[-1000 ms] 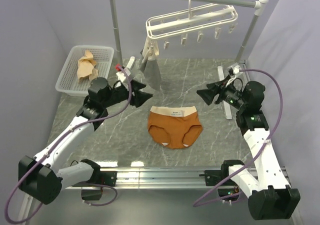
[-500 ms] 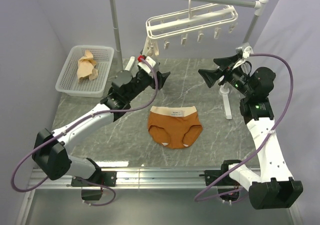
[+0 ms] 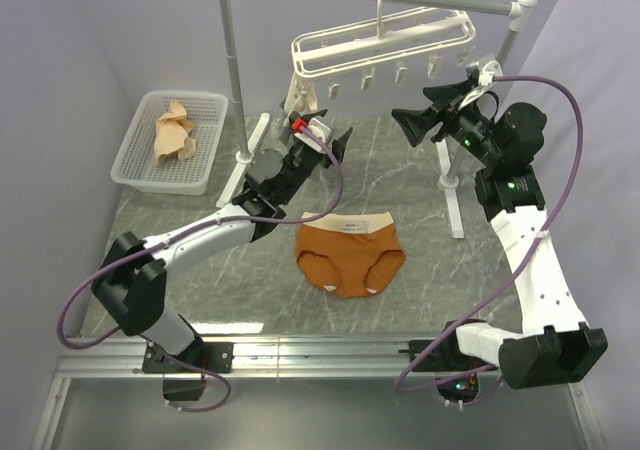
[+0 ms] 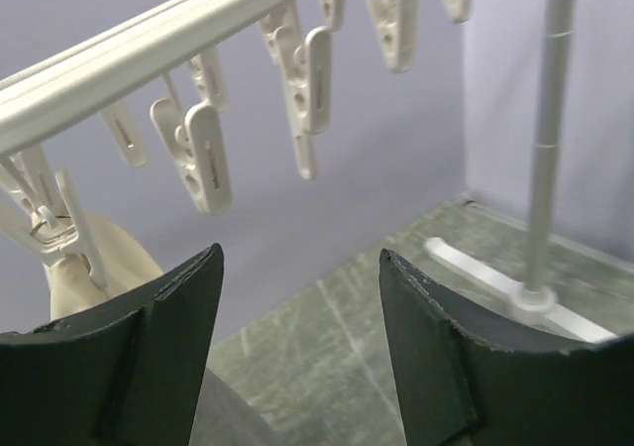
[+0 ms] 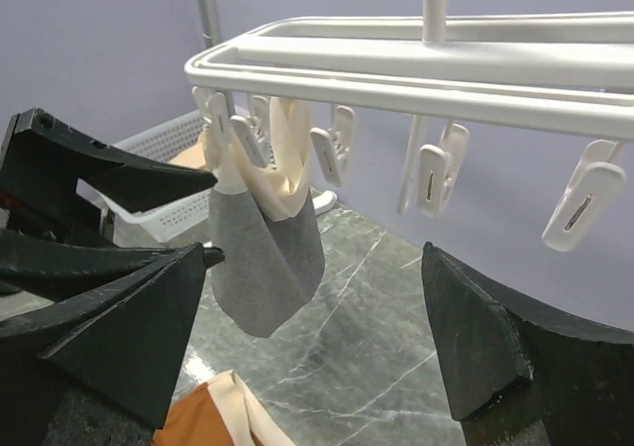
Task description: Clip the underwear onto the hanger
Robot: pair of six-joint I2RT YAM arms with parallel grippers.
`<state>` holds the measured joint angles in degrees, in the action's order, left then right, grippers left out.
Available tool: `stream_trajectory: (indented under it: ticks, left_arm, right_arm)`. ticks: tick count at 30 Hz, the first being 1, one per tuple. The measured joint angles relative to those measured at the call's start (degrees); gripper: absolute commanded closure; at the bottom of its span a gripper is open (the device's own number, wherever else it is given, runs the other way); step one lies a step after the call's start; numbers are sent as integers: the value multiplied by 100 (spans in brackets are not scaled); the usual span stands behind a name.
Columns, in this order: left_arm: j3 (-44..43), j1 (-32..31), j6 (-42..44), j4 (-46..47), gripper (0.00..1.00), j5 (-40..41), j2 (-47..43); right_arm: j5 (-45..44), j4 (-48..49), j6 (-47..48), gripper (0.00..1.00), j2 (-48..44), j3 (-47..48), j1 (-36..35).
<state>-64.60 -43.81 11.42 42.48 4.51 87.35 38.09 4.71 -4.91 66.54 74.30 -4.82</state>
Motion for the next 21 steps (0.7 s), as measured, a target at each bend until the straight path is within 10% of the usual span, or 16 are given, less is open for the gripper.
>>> stream_trajectory:
  ticks: [14, 21]
  left_arm:
    - [-1060, -4, 479, 1110, 39, 1189, 1331]
    - [-1657, 15, 376, 1097, 76, 1287, 1591]
  right_arm:
    - [79, -85, -28, 5, 831, 684, -114]
    - [190, -90, 83, 5, 999, 898, -122]
